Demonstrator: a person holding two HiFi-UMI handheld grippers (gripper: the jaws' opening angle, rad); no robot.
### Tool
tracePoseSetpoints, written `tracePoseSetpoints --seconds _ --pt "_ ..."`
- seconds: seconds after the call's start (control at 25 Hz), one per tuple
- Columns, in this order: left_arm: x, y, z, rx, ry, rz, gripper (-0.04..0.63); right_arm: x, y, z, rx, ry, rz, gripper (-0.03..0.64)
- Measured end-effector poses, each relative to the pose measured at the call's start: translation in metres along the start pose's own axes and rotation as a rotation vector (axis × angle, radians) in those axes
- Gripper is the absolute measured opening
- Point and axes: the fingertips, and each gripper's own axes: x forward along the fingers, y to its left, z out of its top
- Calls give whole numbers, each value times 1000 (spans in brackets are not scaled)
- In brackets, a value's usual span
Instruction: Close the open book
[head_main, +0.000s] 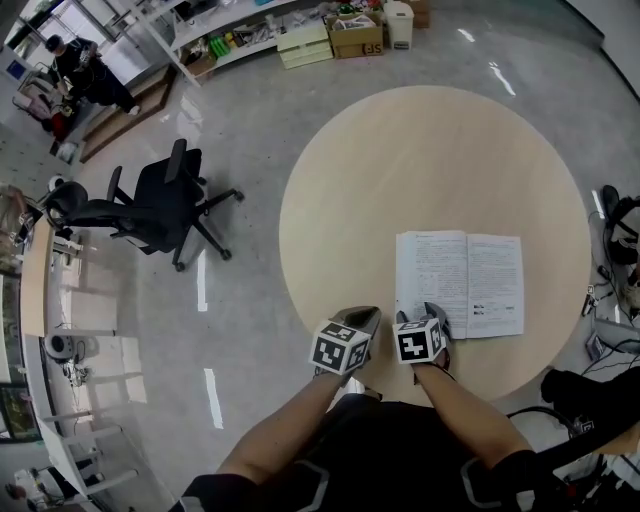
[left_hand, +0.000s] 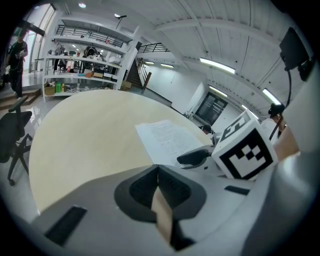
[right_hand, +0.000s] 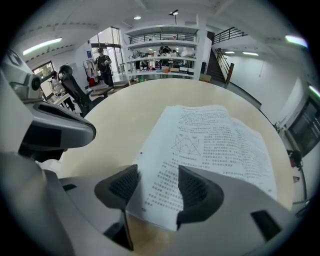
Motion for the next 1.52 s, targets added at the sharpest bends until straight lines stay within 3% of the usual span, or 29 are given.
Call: tracePoseSetpoints --seconds 0.16,0.48,0.68,1.16,1.52 --pt "3 -4 1 -1 -3 -15 -15 -1 -2 0 14 5 12 239" --pt "2 -5 -2 -11 -8 -27 -15 -4 -9 -3 20 11 7 137" --pt "3 -9 2 -8 -11 -37 -15 -12 -16 0 60 -19 48 97" --pt "8 -32 30 17 -47 -73 -15 -84 -33 26 175 -204 143 91" --pt "18 -74 42 53 -66 -118 -15 -139 -102 15 284 -350 173 92"
